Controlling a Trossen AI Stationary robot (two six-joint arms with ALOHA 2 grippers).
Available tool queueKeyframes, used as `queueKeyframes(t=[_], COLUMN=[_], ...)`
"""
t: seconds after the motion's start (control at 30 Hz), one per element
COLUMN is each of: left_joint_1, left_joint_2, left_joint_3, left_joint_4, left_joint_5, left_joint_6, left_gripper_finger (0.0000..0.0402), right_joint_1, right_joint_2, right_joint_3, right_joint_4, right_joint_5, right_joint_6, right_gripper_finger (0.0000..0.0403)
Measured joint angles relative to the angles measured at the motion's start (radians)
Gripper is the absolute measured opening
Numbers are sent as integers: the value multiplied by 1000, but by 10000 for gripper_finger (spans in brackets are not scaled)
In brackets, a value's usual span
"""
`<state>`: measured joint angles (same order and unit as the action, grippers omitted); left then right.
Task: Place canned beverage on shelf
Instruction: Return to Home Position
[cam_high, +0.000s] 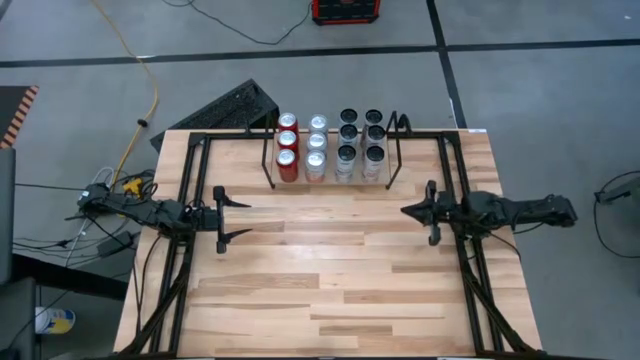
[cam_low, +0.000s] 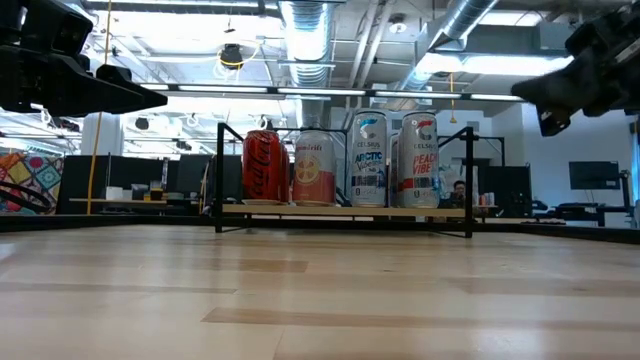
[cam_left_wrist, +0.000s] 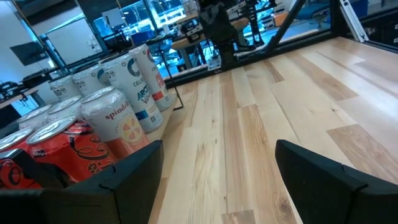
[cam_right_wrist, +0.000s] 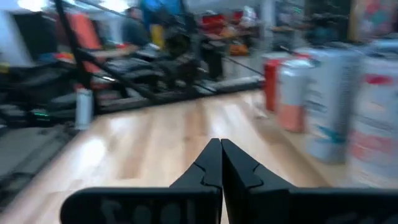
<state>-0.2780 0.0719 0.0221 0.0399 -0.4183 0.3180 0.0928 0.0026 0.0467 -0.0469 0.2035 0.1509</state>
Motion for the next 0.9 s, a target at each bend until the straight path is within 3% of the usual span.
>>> queueKeyframes(t=[0.13,0.43,0.9], left_joint_1=[0,0,0], left_joint_2=[0,0,0], left_joint_3=[0,0,0], left_joint_4=[0,0,0], left_joint_5=[1,0,0], left_joint_6=[0,0,0], left_gripper_finger=[297,297,297], right_joint_1=[11,11,11], right_joint_2=[0,0,0], right_joint_3=[-16,-15,-15], right_joint_4=[39,30,27], right_joint_5=[-64,-51,-48], right_joint_6=[-1,-1,-1], right_gripper_finger=[22,45,48])
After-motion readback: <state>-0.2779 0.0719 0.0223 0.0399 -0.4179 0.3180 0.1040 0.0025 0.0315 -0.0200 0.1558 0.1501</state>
